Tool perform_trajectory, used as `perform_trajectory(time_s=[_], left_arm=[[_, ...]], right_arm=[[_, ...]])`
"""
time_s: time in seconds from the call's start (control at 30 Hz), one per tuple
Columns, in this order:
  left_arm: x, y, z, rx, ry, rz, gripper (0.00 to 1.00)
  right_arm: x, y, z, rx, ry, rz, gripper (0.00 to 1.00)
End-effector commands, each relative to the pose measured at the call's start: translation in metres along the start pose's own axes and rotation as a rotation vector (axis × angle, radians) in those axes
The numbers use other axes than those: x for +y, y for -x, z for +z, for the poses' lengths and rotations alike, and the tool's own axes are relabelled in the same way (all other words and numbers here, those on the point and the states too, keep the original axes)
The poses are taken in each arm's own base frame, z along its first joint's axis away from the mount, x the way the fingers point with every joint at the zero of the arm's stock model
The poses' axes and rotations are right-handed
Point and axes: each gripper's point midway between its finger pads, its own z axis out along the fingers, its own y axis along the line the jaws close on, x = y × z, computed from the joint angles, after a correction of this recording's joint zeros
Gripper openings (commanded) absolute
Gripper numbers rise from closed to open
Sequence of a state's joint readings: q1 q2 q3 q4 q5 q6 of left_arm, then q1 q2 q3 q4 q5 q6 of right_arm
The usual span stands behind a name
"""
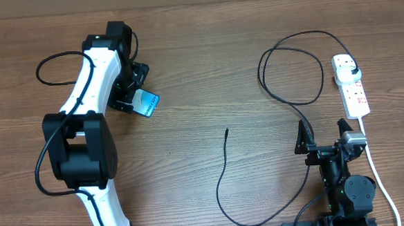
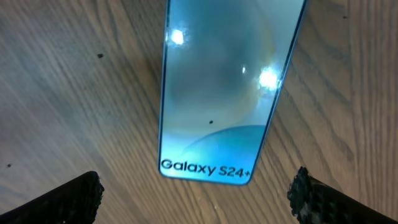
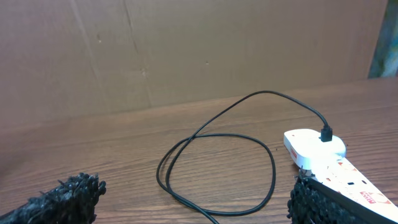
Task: Plug charger to phone and switch on socket
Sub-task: 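Lower the left gripper over the phone and close on its sides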
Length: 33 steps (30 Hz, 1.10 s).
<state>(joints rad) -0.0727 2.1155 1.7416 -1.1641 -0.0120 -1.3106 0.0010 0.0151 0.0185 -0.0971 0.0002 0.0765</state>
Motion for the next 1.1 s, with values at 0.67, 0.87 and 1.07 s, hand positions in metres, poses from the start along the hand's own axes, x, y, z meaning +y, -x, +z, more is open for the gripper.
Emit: perform_trajectory(time_s=[0.67,0.87,1.07], left_arm=[[-0.004,0.008,0.024,-0.072,0.015,-0.008,1.00],[-0.004,0.008,0.033,-0.069,0.026,-0.008,1.00],[-0.004,0.008,0.045,-0.064,0.043,-0.007,1.00]], right_arm=[[0.000,-0.001,0.000,-0.002,-0.002,-0.007,1.00],[0.000,-0.001,0.000,-0.002,-0.002,-0.006,1.00],[0.000,-0.001,0.000,-0.002,-0.002,-0.006,1.00]])
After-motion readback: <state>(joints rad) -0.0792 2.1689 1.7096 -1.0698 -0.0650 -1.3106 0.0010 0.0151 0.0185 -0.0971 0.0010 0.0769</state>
